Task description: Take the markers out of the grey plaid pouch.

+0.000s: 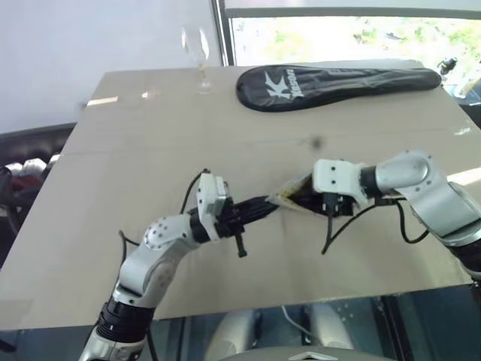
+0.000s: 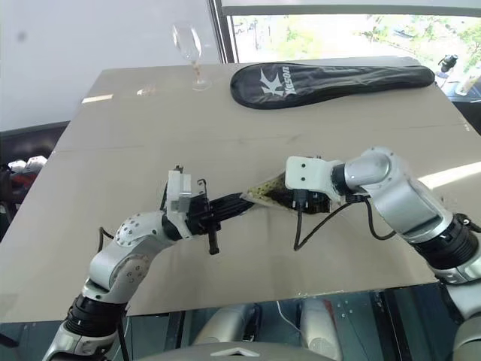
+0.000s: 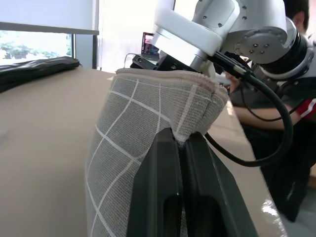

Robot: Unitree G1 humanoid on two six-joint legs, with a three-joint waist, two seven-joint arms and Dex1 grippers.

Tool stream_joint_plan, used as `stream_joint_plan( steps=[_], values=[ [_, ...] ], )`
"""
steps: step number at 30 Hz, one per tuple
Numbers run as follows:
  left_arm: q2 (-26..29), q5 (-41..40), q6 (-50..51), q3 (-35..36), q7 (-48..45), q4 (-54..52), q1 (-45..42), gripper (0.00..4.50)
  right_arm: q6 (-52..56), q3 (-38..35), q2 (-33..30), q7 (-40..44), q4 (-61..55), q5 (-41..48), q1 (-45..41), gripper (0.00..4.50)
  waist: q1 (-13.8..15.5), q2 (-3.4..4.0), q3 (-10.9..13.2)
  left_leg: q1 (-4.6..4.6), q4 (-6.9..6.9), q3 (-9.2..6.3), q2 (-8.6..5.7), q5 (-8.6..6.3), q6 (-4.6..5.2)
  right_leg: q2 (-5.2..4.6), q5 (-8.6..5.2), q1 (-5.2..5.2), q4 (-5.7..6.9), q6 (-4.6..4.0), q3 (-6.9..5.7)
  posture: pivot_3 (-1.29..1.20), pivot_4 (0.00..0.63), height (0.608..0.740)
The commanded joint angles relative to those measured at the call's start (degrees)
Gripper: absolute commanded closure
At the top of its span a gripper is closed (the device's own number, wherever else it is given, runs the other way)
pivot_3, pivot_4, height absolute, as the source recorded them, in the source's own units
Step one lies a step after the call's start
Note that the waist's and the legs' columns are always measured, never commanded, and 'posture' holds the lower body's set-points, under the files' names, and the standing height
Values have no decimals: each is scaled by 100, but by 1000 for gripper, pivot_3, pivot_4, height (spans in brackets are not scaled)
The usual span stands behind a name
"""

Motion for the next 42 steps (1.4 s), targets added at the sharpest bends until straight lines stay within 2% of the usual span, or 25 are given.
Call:
stream_joint_plan(
  steps=[1, 6, 12, 15, 19, 21, 27, 36, 42],
  values=[
    [-152, -455, 247, 139, -81, -168, -17, 4500, 356, 147, -84, 252, -348, -22, -300, 581, 1, -1, 0, 0, 1, 0, 0, 0, 0, -1, 0, 0, 0, 0, 0, 0, 150, 740],
    [-210, -220, 214, -22, -380, 96, 115, 4500, 287, 711, 182, 106, 145, -525, -468, 581, -7, -1, 0, 4, 1, 1, 1, 0, 0, 1, 0, 0, 2, 0, 2, 0, 150, 740],
    [-274, 65, 53, -138, -524, 47, 313, 4500, -644, 1082, 324, -151, 995, -1167, -138, 581, 17, -3, -1, 4, 3, 2, -2, 0, 0, -2, 0, 0, 0, 0, 2, 0, 150, 740],
    [-304, 163, 20, -142, -520, 15, 330, 4500, -846, 923, 313, -125, 1084, -1212, -26, 1397, 15, -4, -1, 4, 3, 1, -3, 0, 0, -3, 0, 1, -1, 0, -1, 0, 150, 740],
    [-247, 345, -82, -149, -591, 39, 376, 4500, -758, 628, 409, -126, 968, -1098, 17, 3323, 6, -3, -1, 6, 3, 1, -1, 0, -1, -1, 0, 0, 2, -1, 1, 0, 150, 740],
    [-187, 482, -190, -165, -655, 70, 400, 4500, -674, 485, 451, -138, 838, -1021, 52, 3999, 3, -4, -1, 6, 2, 1, -1, 0, -1, -1, 0, 0, 2, 0, 1, 0, 150, 740],
    [-52, 882, -586, -145, -714, 224, 335, 4500, -68, -209, 714, -335, 518, -605, 135, 4011, 4, -4, 0, 5, 1, 1, -1, 0, -1, -1, 0, 0, 0, -1, 4, 0, 150, 740],
    [-1, 1025, -777, -19, -665, 373, 264, 4500, 1081, -801, 1123, -697, 394, 65, 189, 4011, 3, -4, -1, 3, 0, -2, -2, 0, -1, -2, 0, -1, -1, -1, 6, 0, 150, 740],
    [46, 1041, -793, 26, -731, 450, 286, 4500, 2051, -1582, 1968, -1368, 907, 701, 94, 4011, -8, -4, -1, 4, -1, -3, -1, 0, -1, -1, 0, 0, 2, -1, 9, 0, 150, 740]
  ],
)
